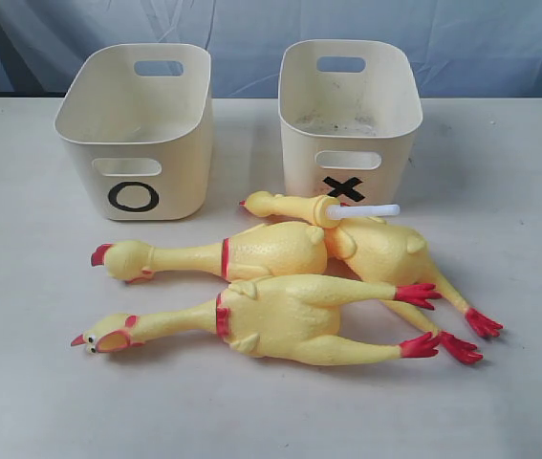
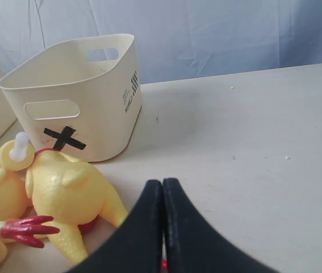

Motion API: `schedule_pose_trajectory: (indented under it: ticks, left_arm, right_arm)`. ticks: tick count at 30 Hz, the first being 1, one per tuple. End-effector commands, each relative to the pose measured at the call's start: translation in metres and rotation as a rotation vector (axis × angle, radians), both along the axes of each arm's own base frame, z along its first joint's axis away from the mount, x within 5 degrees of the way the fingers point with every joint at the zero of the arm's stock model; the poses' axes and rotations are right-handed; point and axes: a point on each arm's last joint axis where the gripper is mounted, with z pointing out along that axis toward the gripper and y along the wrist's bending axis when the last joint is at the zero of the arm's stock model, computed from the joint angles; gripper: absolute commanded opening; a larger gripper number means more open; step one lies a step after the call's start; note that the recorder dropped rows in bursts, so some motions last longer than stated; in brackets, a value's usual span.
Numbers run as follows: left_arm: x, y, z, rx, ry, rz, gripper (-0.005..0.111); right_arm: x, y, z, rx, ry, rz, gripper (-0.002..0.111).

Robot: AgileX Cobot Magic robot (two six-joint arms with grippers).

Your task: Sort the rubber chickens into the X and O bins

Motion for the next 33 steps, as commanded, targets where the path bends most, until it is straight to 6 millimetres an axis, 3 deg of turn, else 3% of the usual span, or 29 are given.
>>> schedule_pose_trajectory:
  ticks: [1,8,13,15,18,21,24,26,31,33]
  left_arm:
    - [0.013,-0.003,-0.015,-0.157,0.225,-0.024,0.000]
    - [0.022,-0.015,-0.015,-0.479,0.234,-0.114,0.000]
    - [0.024,-0.017,-0.004,-0.649,0.111,-0.145,0.000]
    - [0.025,-0.014,0.001,-0.559,0.051,-0.137,0.000]
    - [0.026,-0.020,0.009,-0.251,0.117,-0.218,0.000]
    - [0.036,-0.044,0.009,-0.116,0.315,-0.504,0.000]
    - [0.052,-0.065,0.002,-0.104,0.458,-0.814,0.000]
    - [0.066,-0.072,-0.005,-0.106,0.497,-0.931,0.000]
    - [0.106,-0.072,-0.037,-0.162,0.653,-0.957,0.000]
    - [0.119,-0.076,-0.058,-0.109,0.782,-1.023,0.009]
  right_arm:
    - [0.000,0.000,0.001,0.001,-0.014,0.002,-0.001]
    - [0.000,0.000,0.001,0.001,-0.014,0.002,-0.001]
    - [0.000,0.000,0.001,0.001,-0.014,0.002,-0.001]
    - [0.000,0.000,0.001,0.001,-0.014,0.002,-0.001]
    - [0.000,0.000,0.001,0.001,-0.014,0.002,-0.001]
    - [0.000,0.000,0.001,0.001,-0.014,0.002,-0.001]
    - [0.000,0.000,0.001,0.001,-0.014,0.002,-0.001]
    - [0.000,0.000,0.001,0.001,-0.014,0.002,-0.001]
    - [0.000,0.000,0.001,0.001,-0.014,0.002,-0.001]
    - [0.000,0.000,0.001,0.001,-0.014,0.002,-0.001]
